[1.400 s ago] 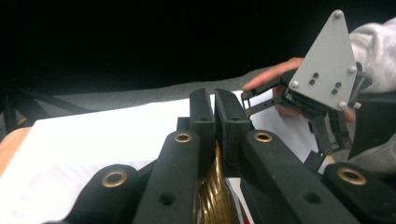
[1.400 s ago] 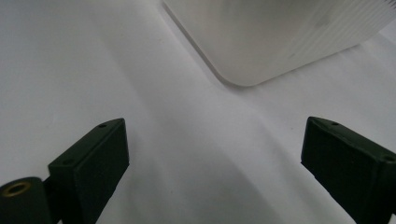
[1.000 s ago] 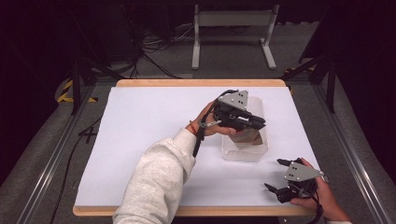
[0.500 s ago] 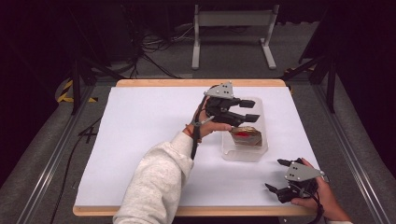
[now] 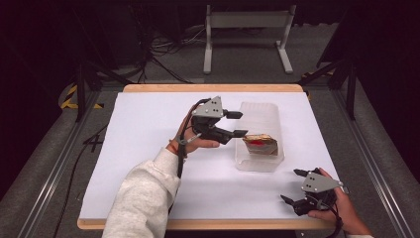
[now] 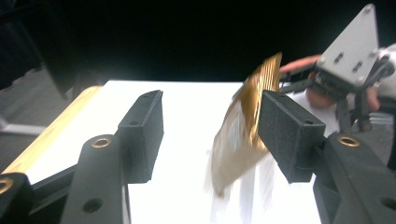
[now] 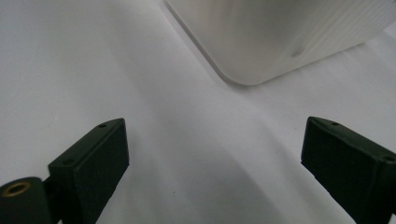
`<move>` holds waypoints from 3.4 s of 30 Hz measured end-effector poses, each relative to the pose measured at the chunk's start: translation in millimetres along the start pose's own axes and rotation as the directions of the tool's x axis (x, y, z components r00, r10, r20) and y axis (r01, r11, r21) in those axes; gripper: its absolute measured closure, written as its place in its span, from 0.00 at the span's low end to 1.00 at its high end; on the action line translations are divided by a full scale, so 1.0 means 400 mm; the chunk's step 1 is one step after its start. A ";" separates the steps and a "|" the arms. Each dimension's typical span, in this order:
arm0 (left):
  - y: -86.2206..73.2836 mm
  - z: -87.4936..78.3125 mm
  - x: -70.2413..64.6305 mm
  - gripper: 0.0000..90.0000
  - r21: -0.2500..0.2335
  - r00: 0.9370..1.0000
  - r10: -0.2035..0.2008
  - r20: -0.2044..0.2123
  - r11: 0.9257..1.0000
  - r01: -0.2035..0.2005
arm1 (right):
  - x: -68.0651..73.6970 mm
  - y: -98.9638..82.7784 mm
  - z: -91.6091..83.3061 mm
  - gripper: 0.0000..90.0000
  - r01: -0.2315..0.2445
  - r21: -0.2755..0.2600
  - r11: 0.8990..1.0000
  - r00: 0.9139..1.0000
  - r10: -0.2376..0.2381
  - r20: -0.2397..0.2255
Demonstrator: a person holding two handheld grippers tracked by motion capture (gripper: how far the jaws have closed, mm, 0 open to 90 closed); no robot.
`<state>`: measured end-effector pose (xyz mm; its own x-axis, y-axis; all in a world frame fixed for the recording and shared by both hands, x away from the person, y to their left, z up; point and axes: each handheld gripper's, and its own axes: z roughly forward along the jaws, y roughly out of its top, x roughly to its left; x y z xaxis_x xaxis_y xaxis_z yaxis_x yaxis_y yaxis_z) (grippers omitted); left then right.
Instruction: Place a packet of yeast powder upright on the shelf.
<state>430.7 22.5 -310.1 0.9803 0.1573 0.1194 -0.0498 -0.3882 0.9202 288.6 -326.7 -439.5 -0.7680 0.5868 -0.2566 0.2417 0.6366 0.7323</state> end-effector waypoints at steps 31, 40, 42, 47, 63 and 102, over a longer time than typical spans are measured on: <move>-0.155 -0.175 -0.068 0.27 0.196 0.973 0.008 -0.232 0.980 0.039 | -0.001 0.009 0.004 0.09 0.004 -0.005 1.000 1.000 -0.004 0.002; -0.203 -0.196 -0.079 0.26 0.255 0.967 0.002 -0.254 0.965 0.065 | 0.000 0.010 0.004 0.09 0.005 -0.004 1.000 1.000 -0.005 0.000; -0.214 -0.204 -0.082 0.26 0.265 0.965 -0.002 -0.261 0.961 0.073 | -0.001 0.011 0.004 0.09 0.005 -0.006 1.000 1.000 -0.005 0.002; -0.237 -0.226 -0.092 0.22 0.281 0.958 -0.009 -0.286 0.955 0.093 | -0.001 0.011 0.001 0.09 0.002 -0.010 1.000 1.000 -0.002 0.005; -0.328 -0.281 -0.145 0.20 0.345 0.936 -0.016 -0.352 0.927 0.145 | -0.001 0.012 0.003 0.09 0.005 -0.008 1.000 1.000 -0.005 0.006; -0.544 -0.497 -0.247 0.09 0.148 0.766 -0.306 -0.566 0.876 0.460 | -0.004 0.018 0.003 0.09 0.018 -0.022 1.000 0.999 -0.017 0.028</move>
<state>306.6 271.7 -447.9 0.6579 0.7528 0.0205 0.4353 -0.4023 0.8054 292.4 -322.4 -434.5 -0.7554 0.5893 -0.2865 0.2152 0.6361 0.7410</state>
